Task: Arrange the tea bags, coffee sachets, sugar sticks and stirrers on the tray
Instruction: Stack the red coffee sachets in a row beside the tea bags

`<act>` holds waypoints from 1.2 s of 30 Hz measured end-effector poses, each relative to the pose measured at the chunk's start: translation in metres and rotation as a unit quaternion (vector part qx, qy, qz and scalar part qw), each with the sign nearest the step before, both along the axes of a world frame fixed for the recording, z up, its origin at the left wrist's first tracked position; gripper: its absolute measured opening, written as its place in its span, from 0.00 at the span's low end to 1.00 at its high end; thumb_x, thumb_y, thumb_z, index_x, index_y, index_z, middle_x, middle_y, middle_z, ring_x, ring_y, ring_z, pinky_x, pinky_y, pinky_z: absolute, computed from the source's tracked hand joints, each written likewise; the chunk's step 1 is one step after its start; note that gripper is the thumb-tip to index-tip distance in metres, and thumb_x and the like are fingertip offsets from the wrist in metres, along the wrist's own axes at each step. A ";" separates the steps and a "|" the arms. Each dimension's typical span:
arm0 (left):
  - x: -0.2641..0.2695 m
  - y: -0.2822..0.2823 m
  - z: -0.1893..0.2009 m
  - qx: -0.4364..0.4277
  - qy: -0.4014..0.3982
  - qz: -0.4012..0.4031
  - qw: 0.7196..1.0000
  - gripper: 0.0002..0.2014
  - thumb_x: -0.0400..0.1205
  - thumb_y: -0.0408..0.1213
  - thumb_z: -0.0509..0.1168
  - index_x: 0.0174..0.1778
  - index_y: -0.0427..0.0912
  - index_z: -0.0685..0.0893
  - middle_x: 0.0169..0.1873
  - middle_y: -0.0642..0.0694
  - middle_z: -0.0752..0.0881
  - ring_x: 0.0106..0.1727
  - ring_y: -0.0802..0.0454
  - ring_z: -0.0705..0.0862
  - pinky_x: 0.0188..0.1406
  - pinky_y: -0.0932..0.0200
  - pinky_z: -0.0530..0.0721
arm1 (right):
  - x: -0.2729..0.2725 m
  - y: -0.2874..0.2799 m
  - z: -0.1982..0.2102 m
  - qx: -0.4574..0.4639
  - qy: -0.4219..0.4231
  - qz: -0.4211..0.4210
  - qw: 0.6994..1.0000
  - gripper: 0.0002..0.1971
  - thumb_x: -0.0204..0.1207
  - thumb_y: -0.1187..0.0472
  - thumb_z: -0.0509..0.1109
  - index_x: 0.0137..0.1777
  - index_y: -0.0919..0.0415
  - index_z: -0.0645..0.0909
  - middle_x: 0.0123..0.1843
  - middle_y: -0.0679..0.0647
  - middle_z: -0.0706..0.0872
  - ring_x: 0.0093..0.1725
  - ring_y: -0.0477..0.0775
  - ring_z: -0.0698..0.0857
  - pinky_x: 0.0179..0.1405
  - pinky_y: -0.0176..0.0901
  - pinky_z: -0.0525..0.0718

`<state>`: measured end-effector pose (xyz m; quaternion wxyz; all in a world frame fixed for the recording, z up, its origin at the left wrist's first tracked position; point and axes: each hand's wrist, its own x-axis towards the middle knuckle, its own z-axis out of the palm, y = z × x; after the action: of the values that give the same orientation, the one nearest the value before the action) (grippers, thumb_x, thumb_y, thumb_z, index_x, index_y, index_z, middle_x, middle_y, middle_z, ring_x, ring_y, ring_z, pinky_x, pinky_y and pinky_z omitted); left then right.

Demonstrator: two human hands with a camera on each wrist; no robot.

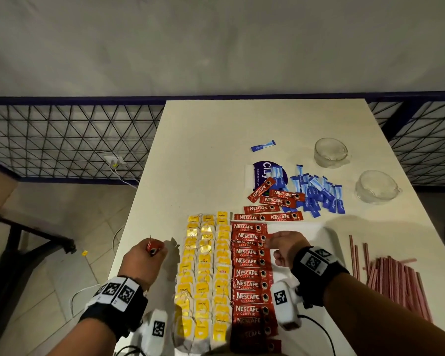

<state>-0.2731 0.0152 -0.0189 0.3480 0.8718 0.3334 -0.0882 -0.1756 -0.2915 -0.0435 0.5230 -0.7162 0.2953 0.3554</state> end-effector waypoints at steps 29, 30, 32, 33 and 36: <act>-0.012 -0.002 -0.001 -0.011 0.022 0.001 1.000 0.06 0.81 0.45 0.68 0.47 0.48 0.86 0.39 0.49 0.87 0.41 0.49 0.83 0.38 0.58 0.75 | 0.011 0.008 -0.015 -0.120 -0.093 0.085 0.985 0.09 0.73 0.56 0.74 0.34 0.51 0.78 0.33 0.51 0.81 0.37 0.54 0.81 0.49 0.52 0.86; -0.012 -0.002 0.000 -0.011 0.020 0.001 1.000 0.05 0.81 0.44 0.68 0.47 0.48 0.86 0.39 0.48 0.87 0.41 0.49 0.83 0.38 0.58 0.75 | 0.011 0.007 -0.016 -0.122 -0.093 0.084 0.985 0.09 0.73 0.56 0.74 0.35 0.52 0.78 0.33 0.51 0.81 0.36 0.54 0.81 0.47 0.51 0.85; -0.012 -0.003 0.000 -0.012 0.018 -0.001 1.000 0.05 0.81 0.44 0.68 0.47 0.47 0.86 0.39 0.48 0.87 0.41 0.48 0.83 0.38 0.57 0.75 | 0.011 0.007 -0.017 -0.124 -0.083 0.080 0.986 0.08 0.73 0.54 0.75 0.40 0.55 0.79 0.34 0.52 0.81 0.33 0.55 0.79 0.42 0.50 0.82; -0.012 -0.003 0.000 -0.011 0.017 -0.003 1.000 0.05 0.81 0.44 0.68 0.47 0.47 0.86 0.39 0.48 0.87 0.41 0.48 0.83 0.39 0.57 0.76 | 0.011 0.006 -0.017 -0.125 -0.080 0.080 0.986 0.09 0.72 0.53 0.76 0.42 0.56 0.80 0.35 0.53 0.82 0.33 0.56 0.79 0.42 0.49 0.82; -0.012 -0.003 0.001 -0.008 0.015 -0.007 1.000 0.05 0.81 0.43 0.68 0.47 0.47 0.85 0.38 0.48 0.87 0.41 0.48 0.83 0.39 0.57 0.76 | 0.011 0.006 -0.021 -0.122 -0.083 0.074 0.986 0.11 0.69 0.52 0.78 0.43 0.56 0.81 0.42 0.54 0.88 0.39 0.58 0.83 0.47 0.53 0.86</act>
<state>-0.2850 0.0119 -0.0179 0.3496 0.8698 0.3318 -0.1059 -0.1647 -0.2857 -0.0649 0.4270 -0.8212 0.2385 0.2939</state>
